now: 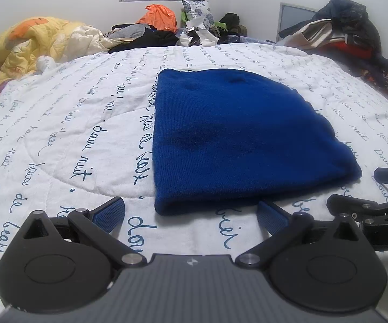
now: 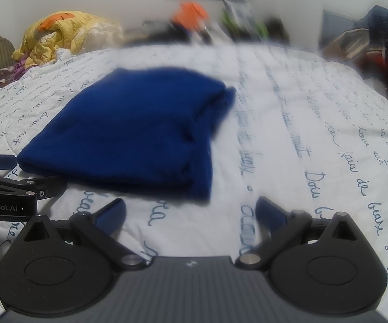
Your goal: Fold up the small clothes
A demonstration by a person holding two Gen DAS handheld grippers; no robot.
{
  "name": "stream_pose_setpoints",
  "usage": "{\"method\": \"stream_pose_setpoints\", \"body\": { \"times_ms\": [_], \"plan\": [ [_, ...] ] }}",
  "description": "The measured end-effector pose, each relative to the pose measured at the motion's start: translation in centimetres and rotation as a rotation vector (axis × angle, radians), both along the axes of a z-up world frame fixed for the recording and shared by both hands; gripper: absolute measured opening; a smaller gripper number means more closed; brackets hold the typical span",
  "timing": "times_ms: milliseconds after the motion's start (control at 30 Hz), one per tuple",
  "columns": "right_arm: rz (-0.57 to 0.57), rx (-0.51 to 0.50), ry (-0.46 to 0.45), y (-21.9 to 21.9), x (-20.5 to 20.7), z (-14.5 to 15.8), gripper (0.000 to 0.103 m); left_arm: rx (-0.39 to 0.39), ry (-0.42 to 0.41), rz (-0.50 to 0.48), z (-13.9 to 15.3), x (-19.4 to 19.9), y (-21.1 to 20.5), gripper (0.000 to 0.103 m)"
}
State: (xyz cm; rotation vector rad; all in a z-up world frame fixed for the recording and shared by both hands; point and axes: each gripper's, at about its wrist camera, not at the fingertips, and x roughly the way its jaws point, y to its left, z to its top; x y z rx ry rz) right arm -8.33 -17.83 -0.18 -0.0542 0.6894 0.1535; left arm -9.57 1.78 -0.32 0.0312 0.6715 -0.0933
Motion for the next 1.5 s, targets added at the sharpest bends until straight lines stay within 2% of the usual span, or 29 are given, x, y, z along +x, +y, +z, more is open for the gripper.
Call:
{"method": "stream_pose_setpoints", "body": {
  "times_ms": [1500],
  "plan": [
    [-0.007,0.0,0.001,-0.39,-0.19,0.31,0.103,-0.001,-0.001,0.001,-0.01,-0.01,0.02,0.103]
  ]
}}
